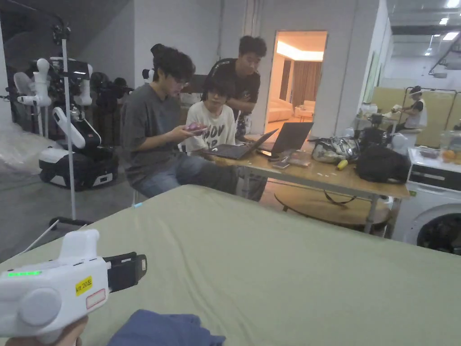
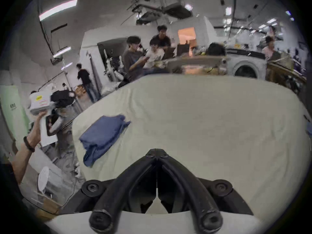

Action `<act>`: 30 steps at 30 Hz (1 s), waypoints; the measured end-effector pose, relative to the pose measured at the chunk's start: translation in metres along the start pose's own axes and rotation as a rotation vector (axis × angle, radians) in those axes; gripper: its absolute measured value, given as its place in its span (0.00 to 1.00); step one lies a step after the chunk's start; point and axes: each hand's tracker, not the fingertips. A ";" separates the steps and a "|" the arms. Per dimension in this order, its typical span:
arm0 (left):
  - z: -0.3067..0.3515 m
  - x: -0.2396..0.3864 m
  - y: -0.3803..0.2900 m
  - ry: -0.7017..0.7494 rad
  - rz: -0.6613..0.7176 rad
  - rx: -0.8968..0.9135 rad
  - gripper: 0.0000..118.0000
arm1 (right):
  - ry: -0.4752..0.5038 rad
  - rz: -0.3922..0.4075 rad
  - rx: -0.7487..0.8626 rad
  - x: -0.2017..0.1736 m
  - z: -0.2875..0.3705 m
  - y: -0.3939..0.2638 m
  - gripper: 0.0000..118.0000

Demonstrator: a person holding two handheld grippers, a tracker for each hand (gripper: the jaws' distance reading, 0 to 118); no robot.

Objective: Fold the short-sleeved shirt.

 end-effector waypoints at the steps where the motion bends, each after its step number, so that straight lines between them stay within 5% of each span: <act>1: 0.013 0.022 0.002 -0.037 -0.021 0.041 0.60 | -0.014 -0.004 0.039 0.004 0.021 0.004 0.00; 6: 0.065 0.131 0.002 -0.163 -0.178 0.228 0.60 | -0.175 0.095 0.205 0.038 0.105 0.011 0.00; 10: 0.077 0.201 -0.018 -0.251 -0.144 0.274 0.55 | -0.248 0.029 0.349 0.068 0.161 0.019 0.00; 14: 0.075 0.258 -0.035 -0.328 -0.230 0.227 0.15 | -0.328 0.056 0.440 0.080 0.187 0.015 0.00; 16: 0.079 0.294 -0.048 -0.114 -0.437 0.194 0.00 | -0.420 0.093 0.470 0.069 0.191 0.010 0.00; 18: 0.088 0.308 -0.062 -0.061 -0.514 0.259 0.00 | -0.441 0.111 0.465 0.059 0.187 0.008 0.00; 24: 0.108 0.295 -0.073 -0.235 -0.279 0.219 0.00 | -0.498 0.094 0.410 0.045 0.173 0.003 0.00; 30: 0.104 0.292 -0.079 -0.231 -0.333 0.204 0.00 | -0.535 0.110 0.387 0.032 0.162 0.004 0.00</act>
